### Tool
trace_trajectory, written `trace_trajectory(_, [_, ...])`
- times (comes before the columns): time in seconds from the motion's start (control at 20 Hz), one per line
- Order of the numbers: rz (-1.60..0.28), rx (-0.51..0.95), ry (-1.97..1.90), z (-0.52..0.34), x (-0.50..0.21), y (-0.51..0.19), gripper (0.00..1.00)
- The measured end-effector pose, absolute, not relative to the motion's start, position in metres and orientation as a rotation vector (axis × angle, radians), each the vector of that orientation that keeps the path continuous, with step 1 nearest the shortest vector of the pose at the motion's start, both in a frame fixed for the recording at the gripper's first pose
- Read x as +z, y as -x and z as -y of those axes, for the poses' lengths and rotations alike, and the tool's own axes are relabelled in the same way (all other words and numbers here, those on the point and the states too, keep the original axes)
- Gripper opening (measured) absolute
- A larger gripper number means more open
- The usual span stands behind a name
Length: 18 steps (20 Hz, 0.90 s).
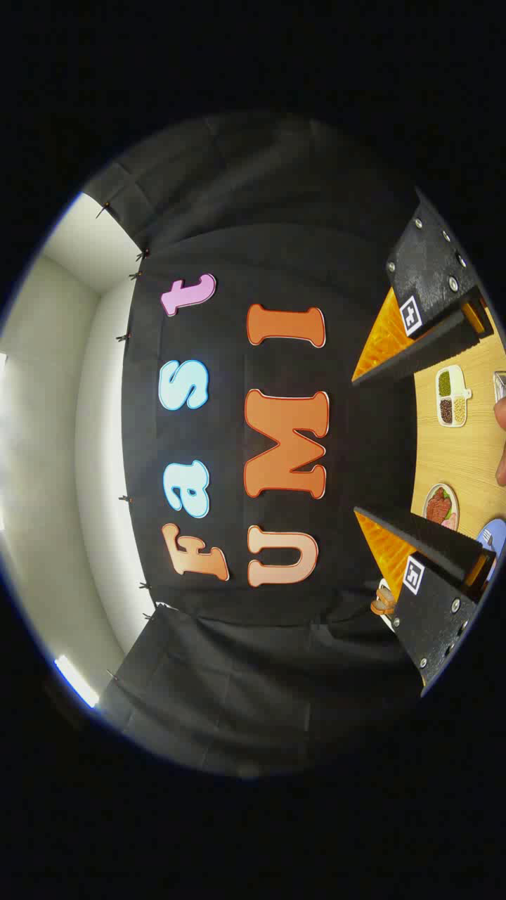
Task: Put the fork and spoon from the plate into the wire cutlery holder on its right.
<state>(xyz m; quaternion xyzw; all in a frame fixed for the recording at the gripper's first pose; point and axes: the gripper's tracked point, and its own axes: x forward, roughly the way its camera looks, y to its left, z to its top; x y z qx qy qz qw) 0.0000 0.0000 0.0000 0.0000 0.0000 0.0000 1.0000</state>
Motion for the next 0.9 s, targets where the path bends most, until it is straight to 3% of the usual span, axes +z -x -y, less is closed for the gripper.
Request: trace_trajectory(0.9, [-0.032, 0.047, -0.049, 0.022, -0.021, 0.005, 0.98])
